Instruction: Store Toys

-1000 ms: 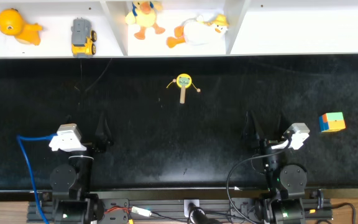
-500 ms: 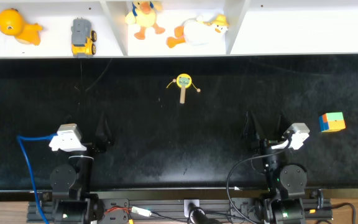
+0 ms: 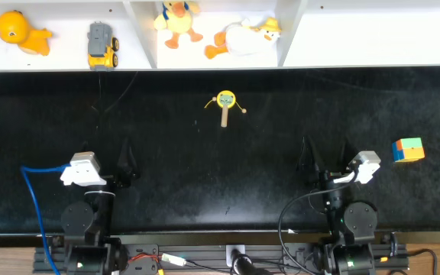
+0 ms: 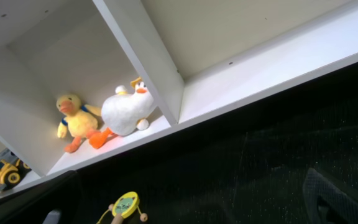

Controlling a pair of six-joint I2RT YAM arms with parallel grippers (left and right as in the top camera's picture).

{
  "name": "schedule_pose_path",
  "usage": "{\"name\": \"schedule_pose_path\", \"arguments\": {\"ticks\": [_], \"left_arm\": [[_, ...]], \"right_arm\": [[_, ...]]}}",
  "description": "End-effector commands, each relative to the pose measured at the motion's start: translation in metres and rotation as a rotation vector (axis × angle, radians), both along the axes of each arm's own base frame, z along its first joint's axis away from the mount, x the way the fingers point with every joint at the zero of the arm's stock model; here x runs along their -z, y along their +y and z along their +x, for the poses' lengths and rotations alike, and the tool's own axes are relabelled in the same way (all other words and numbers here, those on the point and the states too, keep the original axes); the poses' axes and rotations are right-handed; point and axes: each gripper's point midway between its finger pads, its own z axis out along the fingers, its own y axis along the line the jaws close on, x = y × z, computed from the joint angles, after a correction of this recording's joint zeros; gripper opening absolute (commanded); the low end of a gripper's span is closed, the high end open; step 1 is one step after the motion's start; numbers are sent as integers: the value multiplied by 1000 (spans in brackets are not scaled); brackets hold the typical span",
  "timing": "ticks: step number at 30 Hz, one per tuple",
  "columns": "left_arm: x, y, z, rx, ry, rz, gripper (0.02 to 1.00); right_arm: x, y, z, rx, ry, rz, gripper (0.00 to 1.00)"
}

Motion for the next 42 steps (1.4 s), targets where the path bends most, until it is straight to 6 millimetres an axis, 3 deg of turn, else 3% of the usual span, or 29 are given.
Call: {"name": "schedule_pose_path", "arguments": {"ticks": [1,14,19,22,27,35,39,42], "left_arm": [[-1,-4,0,22,-7,21,998],[-1,-4,0,22,-7,21,998],[-1,-4,0,22,-7,21,998],[-1,-4,0,22,-7,21,998],[-1,-4,0,23,-7,21,998],[-1,-4,0,23,-7,21,998],[-1,-4,0,22,-7,21,998],[-1,-4,0,23,-7,21,998]], "right_arm": [[4,-1,0,6,1,4,996],[0,-1,0,5,-16,3,996],[-8,12,-2,-71,-37,4,996],[-32,23,-9,-141,-70,5,996],[-78,25,-12,-154,-43,-114,998],[-160,68,13,-428,142,-300,998],[-183,81,32,-495,263,-373,998],[-185,94,45,-519,370,-411,996]]}}
